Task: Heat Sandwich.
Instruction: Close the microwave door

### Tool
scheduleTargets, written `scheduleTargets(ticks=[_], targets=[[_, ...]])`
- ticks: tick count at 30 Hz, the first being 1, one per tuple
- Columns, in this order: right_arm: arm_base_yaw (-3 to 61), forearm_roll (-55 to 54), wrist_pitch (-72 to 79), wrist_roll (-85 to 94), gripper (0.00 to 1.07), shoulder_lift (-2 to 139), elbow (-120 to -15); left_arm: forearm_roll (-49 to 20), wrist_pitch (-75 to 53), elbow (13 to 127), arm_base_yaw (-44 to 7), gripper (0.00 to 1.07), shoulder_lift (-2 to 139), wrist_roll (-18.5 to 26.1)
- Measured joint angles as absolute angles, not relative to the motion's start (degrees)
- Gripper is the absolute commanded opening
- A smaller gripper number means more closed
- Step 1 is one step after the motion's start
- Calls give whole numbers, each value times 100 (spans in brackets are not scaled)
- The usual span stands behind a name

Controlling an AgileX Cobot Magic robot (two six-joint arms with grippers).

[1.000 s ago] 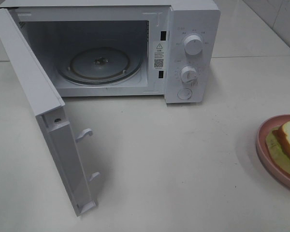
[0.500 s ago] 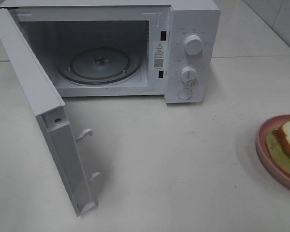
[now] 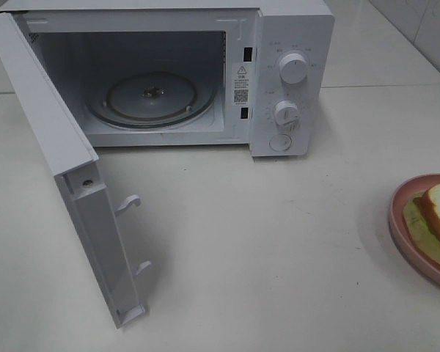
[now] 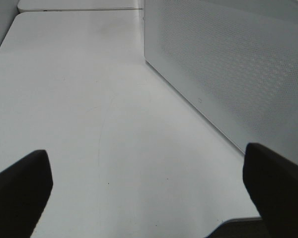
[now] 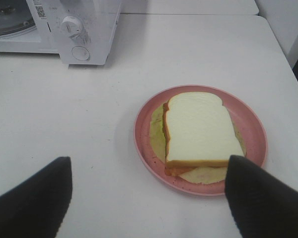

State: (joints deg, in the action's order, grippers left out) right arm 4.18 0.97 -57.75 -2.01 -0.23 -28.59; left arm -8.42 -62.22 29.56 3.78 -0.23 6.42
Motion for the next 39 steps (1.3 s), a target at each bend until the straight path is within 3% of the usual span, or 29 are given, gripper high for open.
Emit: scheduleTargets(ticks=[34, 39], targets=[[418, 97, -5775, -195, 76, -23, -2859, -951, -6039, 3140, 378, 97, 498, 642], [418, 97, -5775, -195, 76, -23, -2859, -951, -5604, 3203, 378, 90, 1043, 693]])
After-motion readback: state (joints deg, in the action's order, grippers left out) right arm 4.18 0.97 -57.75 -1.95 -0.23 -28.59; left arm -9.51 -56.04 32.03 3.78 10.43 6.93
